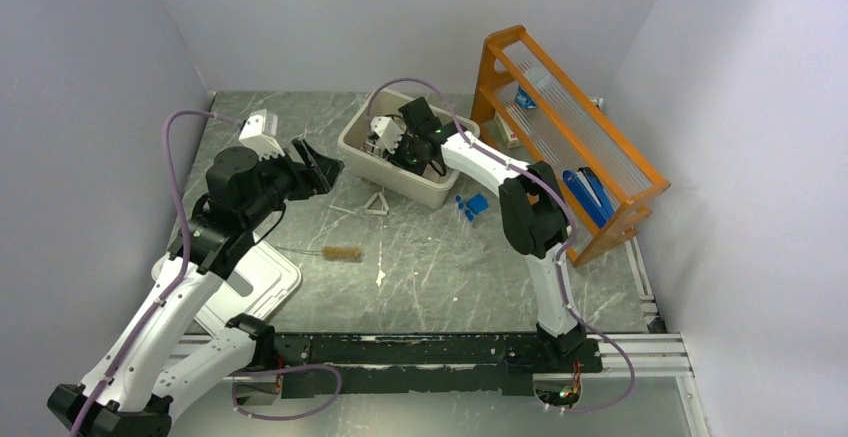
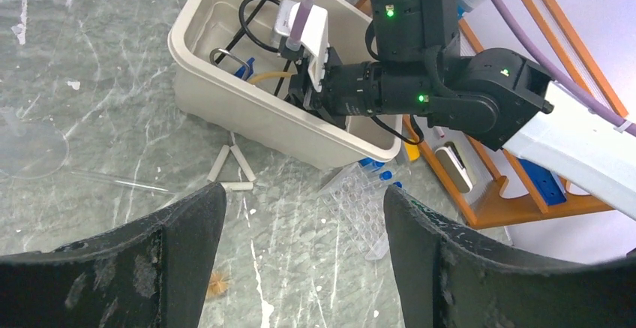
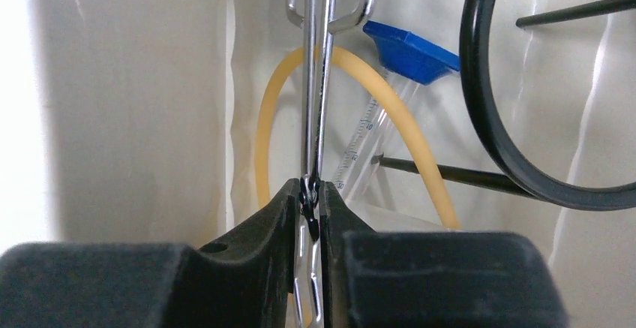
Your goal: Organize the chemistry lab equipment
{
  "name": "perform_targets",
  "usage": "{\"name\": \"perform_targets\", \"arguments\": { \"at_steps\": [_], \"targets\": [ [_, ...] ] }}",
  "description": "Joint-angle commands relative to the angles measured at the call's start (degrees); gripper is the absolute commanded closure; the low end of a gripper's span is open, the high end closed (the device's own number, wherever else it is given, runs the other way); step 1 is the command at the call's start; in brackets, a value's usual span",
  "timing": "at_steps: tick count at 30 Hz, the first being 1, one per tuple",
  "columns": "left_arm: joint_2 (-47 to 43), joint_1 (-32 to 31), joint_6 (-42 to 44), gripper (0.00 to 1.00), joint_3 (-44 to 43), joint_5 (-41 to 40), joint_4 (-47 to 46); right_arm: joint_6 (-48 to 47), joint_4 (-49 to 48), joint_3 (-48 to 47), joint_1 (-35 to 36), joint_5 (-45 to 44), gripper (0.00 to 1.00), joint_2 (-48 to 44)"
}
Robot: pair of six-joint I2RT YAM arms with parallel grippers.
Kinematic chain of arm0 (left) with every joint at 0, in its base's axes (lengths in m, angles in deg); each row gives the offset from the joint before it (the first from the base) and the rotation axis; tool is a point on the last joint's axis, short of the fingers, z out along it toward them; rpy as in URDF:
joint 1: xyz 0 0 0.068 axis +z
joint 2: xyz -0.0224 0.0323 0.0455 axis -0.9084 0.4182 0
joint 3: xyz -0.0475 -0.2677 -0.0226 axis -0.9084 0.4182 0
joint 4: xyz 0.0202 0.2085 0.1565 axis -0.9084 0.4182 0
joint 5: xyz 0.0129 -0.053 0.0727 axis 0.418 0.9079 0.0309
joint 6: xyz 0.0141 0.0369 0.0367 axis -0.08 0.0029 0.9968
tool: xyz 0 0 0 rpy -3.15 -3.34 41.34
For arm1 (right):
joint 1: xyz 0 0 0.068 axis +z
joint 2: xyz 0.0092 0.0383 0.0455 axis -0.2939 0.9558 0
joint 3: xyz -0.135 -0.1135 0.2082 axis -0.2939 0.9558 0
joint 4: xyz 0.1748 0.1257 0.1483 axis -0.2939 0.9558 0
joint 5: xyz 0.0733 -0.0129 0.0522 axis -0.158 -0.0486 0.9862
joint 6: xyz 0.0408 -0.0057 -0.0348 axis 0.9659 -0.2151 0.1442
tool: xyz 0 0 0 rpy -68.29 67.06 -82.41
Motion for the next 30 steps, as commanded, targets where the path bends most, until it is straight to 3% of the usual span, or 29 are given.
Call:
{"name": "perform_targets", "arguments": {
  "at_steps": [1,4,19,25,30],
  "targets": [
    [-0.1,0.3,1.0,0.20,0.7,-1.1,0.5,1.0,1.9,-2.5,0.1,0.2,0.81,-0.1],
    [-0.2,0.3,1.2,0.20,0.6,-1.1,0.8,2.3,4.9,-4.2,0.1,2.8,0.80,-0.3],
    [-0.9,0.3,2.6,0.20,-0.7,-7.1,4.1,12.0,0.8,0.0,-0.2,1.4,0.53,-14.0],
    [-2.4,0.3,3.3,0.20,-5.2,-20.4,9.9,19.0,-1.6,1.5,0.9,1.6,0.46,-19.8],
    [-5.0,0.3,6.6,0.19,-9.7,-26.7,10.5,23.9,-6.6,4.4,8.3,-1.2,0.42,-19.7]
  ]
}}
